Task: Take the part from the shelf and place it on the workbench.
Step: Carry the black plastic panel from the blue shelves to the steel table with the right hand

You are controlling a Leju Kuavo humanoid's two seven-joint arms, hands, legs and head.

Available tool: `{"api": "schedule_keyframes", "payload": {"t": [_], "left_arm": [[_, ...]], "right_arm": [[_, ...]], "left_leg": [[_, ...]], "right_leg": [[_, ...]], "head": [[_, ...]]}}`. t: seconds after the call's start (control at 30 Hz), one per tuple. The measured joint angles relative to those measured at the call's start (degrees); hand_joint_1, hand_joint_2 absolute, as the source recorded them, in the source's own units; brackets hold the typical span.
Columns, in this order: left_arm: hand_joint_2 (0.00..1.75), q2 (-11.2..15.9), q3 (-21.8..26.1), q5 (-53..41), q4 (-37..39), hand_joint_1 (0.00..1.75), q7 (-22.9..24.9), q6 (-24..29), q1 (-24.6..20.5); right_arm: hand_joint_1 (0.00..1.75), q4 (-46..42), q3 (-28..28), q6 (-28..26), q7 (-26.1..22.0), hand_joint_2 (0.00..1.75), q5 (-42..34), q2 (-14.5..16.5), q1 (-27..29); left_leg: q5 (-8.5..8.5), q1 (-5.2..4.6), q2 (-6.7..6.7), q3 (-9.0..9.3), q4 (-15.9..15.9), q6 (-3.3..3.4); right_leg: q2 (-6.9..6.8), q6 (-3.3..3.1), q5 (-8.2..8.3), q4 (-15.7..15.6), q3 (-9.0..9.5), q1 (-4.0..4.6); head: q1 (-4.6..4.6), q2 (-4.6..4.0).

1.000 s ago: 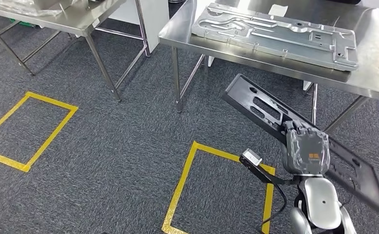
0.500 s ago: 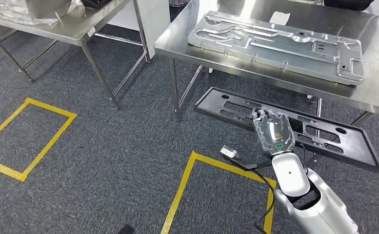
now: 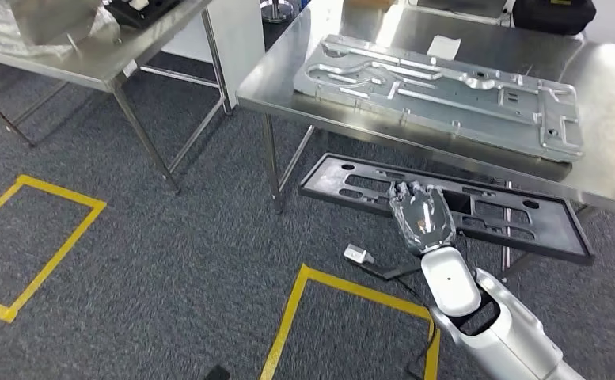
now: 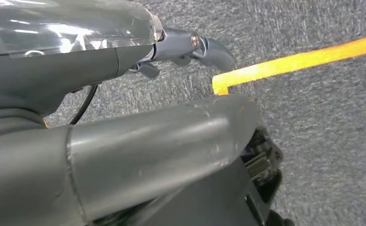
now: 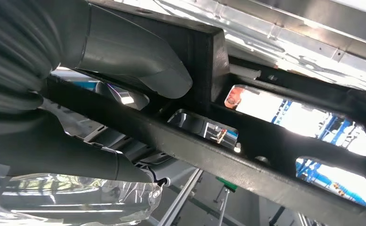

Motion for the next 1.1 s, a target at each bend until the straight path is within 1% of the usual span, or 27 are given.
{"api": "schedule_keyframes", "payload": {"t": [0.03, 0.07, 0.13, 0.17, 0.2, 0.23, 0.27, 0.3, 0.33, 0.37, 0.4, 0.43, 0.5, 0.53, 0.57, 0.6, 0.67, 0.7, 0.73, 0.77, 0.83, 0.87, 0.9, 1.0, 1.03, 1.07, 1.1], "left_arm": [[0.00, -0.1, 0.0, 0.0, 0.0, 0.00, 0.0, 0.0, -0.1], [0.00, -0.2, 0.0, 0.0, 0.0, 0.00, 0.0, -0.1, -0.2], [0.00, -0.2, 0.0, 0.1, 0.0, 0.00, 0.0, -0.1, -0.3], [0.00, -0.3, 0.0, 0.1, 0.0, 0.00, 0.0, -0.1, -0.3], [0.00, -0.3, 0.0, 0.1, 0.0, 0.00, 0.0, -0.1, -0.1], [0.00, -0.3, 0.0, 0.1, 0.0, 0.00, 0.0, -0.2, 0.0], [0.00, -0.3, 0.0, 0.2, 0.0, 0.00, 0.0, -0.2, 0.0], [0.00, -0.3, 0.0, 0.3, 0.0, 0.00, -0.1, -0.2, 0.1], [0.00, -0.4, 0.0, 0.5, 0.0, 0.00, -0.1, -0.3, 0.1], [0.00, -0.4, 0.0, 0.7, 0.0, 0.00, -0.2, -0.3, 0.1], [0.00, -0.4, 0.0, 0.8, 0.0, 0.00, -0.2, -0.3, 0.1], [0.00, -0.4, 0.0, 1.0, 0.0, 0.00, -0.3, -0.3, 0.1], [0.00, -0.4, 0.0, 1.2, 0.0, 0.00, -0.4, -0.3, 0.1], [0.00, -0.4, 0.0, 1.2, 0.0, 0.00, -0.4, -0.3, 0.1], [0.00, -0.4, 0.0, 1.3, 0.0, 0.00, -0.5, -0.4, 0.0], [0.00, -0.4, 0.0, 1.4, 0.0, 0.00, -0.6, -0.4, 0.0], [0.00, -0.4, 0.0, 1.6, 0.0, 0.00, -0.7, -0.4, 0.1], [0.00, -0.4, 0.0, 1.7, 0.0, 0.00, -0.7, -0.4, 0.2], [0.00, -0.4, 0.0, 1.8, 0.0, 0.00, -0.7, -0.4, 0.3], [0.00, -0.4, 0.0, 1.9, 0.0, 0.00, -0.7, -0.4, 0.4], [0.00, -0.3, 0.0, 2.1, 0.0, 0.00, -0.8, -0.4, 0.5], [0.00, -0.2, 0.0, 2.3, 0.0, 0.00, -0.9, -0.4, 0.6], [0.00, -0.2, 0.1, 2.4, 0.0, 0.00, -0.9, -0.4, 0.7], [0.00, -0.1, 0.1, 3.0, 0.0, 0.00, -1.1, -0.4, 0.8], [0.00, -0.1, 0.1, 3.0, 0.0, 0.00, -1.1, -0.4, 0.8], [0.00, -0.1, 0.1, 3.1, 0.0, 0.00, -1.1, -0.4, 0.7], [0.00, -0.1, 0.1, 3.1, 0.0, 0.00, -1.1, -0.4, 0.7]], "right_arm": [[1.75, -0.1, 0.1, 0.0, 0.4, 1.75, 0.0, -0.1, -0.2], [1.75, -0.2, 0.2, 0.1, 0.8, 1.75, 0.0, -0.2, -0.4], [1.75, -0.3, 0.4, 0.2, 1.2, 1.75, 0.0, -0.4, -0.6], [1.75, -0.4, 0.5, 0.3, 1.4, 1.75, 0.0, -0.5, -0.5], [1.75, -0.4, 0.6, 0.4, 1.6, 1.75, 0.0, -0.7, -0.4], [1.75, -0.5, 0.7, 0.4, 1.8, 1.75, 0.0, -0.8, -0.3], [1.75, -0.7, 0.7, 0.5, 2.0, 1.75, 0.0, -1.0, -0.2], [1.75, -0.9, 0.7, 0.5, 2.4, 1.75, 0.0, -1.3, -0.2], [1.75, -1.3, 0.7, 0.6, 2.7, 1.75, 0.0, -1.6, -0.1], [1.75, -1.7, 0.7, 0.7, 3.0, 1.75, 0.0, -2.0, -0.1], [1.75, -2.2, 0.7, 0.8, 3.3, 1.75, 0.0, -2.4, 0.0], [1.75, -2.7, 0.7, 1.0, 3.5, 1.75, 0.0, -2.8, 0.0], [1.75, -4.1, 0.6, 1.3, 3.8, 1.75, 0.0, -3.6, 0.1], [1.75, -4.7, 0.5, 1.4, 3.9, 1.75, 0.0, -4.0, 0.1], [1.75, -5.3, 0.5, 1.5, 4.0, 1.75, 0.0, -4.4, 0.1], [1.75, -5.8, 0.4, 1.5, 4.0, 1.75, 0.0, -4.7, 0.1], [1.75, -6.6, 0.3, 1.7, 4.1, 1.75, 0.0, -5.2, 0.4], [1.75, -6.8, 0.3, 1.7, 4.2, 1.75, 0.0, -5.5, 0.6], [1.75, -7.1, 0.3, 1.8, 4.3, 1.75, 0.0, -5.7, 0.8], [1.75, -7.3, 0.3, 1.8, 4.4, 1.75, 0.0, -5.9, 0.9], [1.75, -7.9, 0.0, 1.8, 4.6, 1.75, 0.0, -6.4, 1.2], [1.75, -8.2, -0.4, 1.8, 4.7, 1.75, 0.0, -6.7, 1.5], [1.75, -8.5, -0.8, 1.7, 4.6, 1.75, 0.0, -7.1, 2.0], [1.75, -9.7, -2.8, 1.5, 4.5, 1.75, 0.0, -8.3, 3.7], [1.75, -10.1, -3.4, 1.5, 4.5, 1.75, 0.0, -8.6, 4.1], [1.75, -10.4, -4.1, 1.4, 4.5, 1.75, 0.0, -9.0, 4.3], [1.75, -10.7, -4.6, 1.3, 4.5, 1.75, 0.0, -9.3, 4.5]], "left_leg": [[-0.05, 0.11, 0.04, 0.73, -0.3, 0.19], [-0.16, 0.18, 0.06, 1.28, -0.6, 0.30], [-0.79, 0.18, 0.05, 1.86, -0.7, 0.47], [-1.21, 0.18, 0.00, 2.20, -0.7, 0.45], [-1.67, 0.19, -0.06, 2.69, -0.7, 0.39], [-2.21, 0.22, -0.13, 3.36, -0.7, 0.30], [-2.77, 0.25, -0.18, 4.09, -0.7, 0.17], [-3.37, 0.27, -0.21, 4.70, -0.7, -0.03], [-3.93, 0.24, -0.26, 5.35, -0.6, -0.31], [-4.47, 0.20, -0.29, 5.77, -0.7, -0.68], [-4.86, 0.15, -0.31, 6.18, -0.6, -1.08], [-5.04, 0.10, -0.33, 6.59, -0.3, -1.51], [-5.45, 0.09, -0.24, 6.90, 0.7, -2.20], [-5.70, 0.12, -0.10, 6.34, 2.2, -2.42], [-6.33, 0.19, 0.07, 5.07, 4.7, -2.61], [-7.30, 0.32, 0.26, 3.00, 8.2, -2.82], [-10.07, 0.53, 0.51, -1.91, 14.9, -3.31], [-10.91, 0.60, 0.57, -3.67, 16.4, -3.43], [-10.65, 0.63, 0.60, -4.56, 15.8, -3.41], [-9.03, 0.62, 0.61, -4.61, 13.4, -3.21], [-2.94, 0.39, 0.61, -3.72, 6.3, -2.52], [-0.64, 0.18, 0.60, -3.23, 3.6, -2.12], [0.94, -0.03, 0.59, -2.97, 2.1, -1.74], [0.98, -0.09, 0.49, -1.61, 0.5, -0.73], [0.77, 0.02, 0.45, -0.80, -0.1, -0.39], [0.59, 0.10, 0.42, 0.07, -0.6, -0.09], [0.28, 0.16, 0.43, 0.87, -1.0, 0.14]], "right_leg": [[-0.05, 0.24, -0.15, 1.9, -0.95, -0.05], [-0.14, 0.45, -0.88, 4.6, -2.63, -0.16], [-0.22, 0.94, -3.52, 10.5, -7.08, -0.39], [-0.25, 1.17, -4.83, 12.5, -9.12, -0.54], [-0.27, 1.38, -5.24, 13.0, -10.47, -0.69], [-0.29, 1.54, -4.40, 11.8, -11.02, -0.84], [-0.33, 1.64, -2.18, 8.8, -10.66, -0.97], [-0.43, 1.66, 1.14, 5.0, -9.85, -1.07], [-0.56, 1.51, 3.63, 1.7, -9.06, -1.00], [-0.67, 1.20, 5.09, -0.4, -8.48, -0.86], [-0.71, 0.77, 5.79, -1.4, -8.17, -0.70], [-0.67, 0.25, 5.33, -1.5, -7.99, -0.55], [-0.48, -0.71, 5.21, -1.7, -7.06, -0.72], [-0.45, -1.15, 4.92, -1.7, -6.48, -0.83], [-0.44, -1.48, 4.56, -1.7, -5.86, -0.91], [-0.43, -1.69, 4.12, -1.7, -5.34, -0.90], [-0.40, -1.81, 3.00, -1.7, -4.22, -0.86], [-0.35, -1.79, 2.38, -1.7, -3.52, -0.84], [-0.31, -1.72, 1.72, -1.7, -2.69, -0.84], [-0.28, -1.62, 1.00, -1.7, -1.74, -0.83], [-0.31, -1.30, -0.46, -1.7, 0.11, -0.77], [-0.29, -1.01, -1.10, -1.8, 0.69, -0.73], [-0.30, -0.67, -1.58, -2.1, 1.16, -0.70], [-0.34, 0.28, -1.41, -1.8, 1.86, -0.66], [-0.37, 0.49, -0.93, -0.2, 1.25, -0.69], [-0.41, 0.68, -0.73, 2.2, -0.22, -0.77], [-0.42, 0.89, -0.98, 5.4, -2.46, -0.82]], "head": [[0.13, 0.00], [0.21, 0.01], [0.33, 0.01], [0.33, 0.01], [0.33, 0.01], [0.33, 0.01], [0.34, 0.01], [0.35, 0.00], [0.33, 0.00], [0.28, 0.00], [0.25, 0.00], [0.19, 0.00], [0.17, 0.01], [0.07, 0.01], [-0.05, 0.01], [-0.17, 0.01], [-0.39, 0.01], [-0.44, 0.01], [-0.49, 0.00], [-0.52, 0.00], [-0.54, -0.01], [-0.55, 0.00], [-0.56, 0.00], [-0.61, 0.01], [-0.56, 0.00], [-0.51, 0.00], [-0.46, 0.00]]}}
